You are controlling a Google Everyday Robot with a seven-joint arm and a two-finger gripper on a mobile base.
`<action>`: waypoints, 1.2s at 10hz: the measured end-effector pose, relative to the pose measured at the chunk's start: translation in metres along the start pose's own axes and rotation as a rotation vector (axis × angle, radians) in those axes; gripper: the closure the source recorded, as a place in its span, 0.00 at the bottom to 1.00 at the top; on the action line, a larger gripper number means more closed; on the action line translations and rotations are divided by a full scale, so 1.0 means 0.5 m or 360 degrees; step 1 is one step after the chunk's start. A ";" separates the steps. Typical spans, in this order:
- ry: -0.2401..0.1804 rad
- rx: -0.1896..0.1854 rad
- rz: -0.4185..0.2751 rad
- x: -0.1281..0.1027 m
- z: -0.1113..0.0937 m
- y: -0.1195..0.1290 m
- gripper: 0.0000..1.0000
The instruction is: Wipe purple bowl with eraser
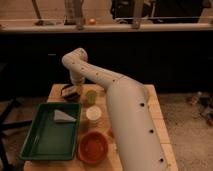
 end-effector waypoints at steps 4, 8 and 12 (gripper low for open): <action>0.0023 -0.0023 -0.0007 -0.008 0.022 -0.040 1.00; 0.0109 -0.0064 0.0109 0.076 0.043 -0.055 1.00; 0.0092 -0.0067 0.0137 0.093 0.036 -0.038 1.00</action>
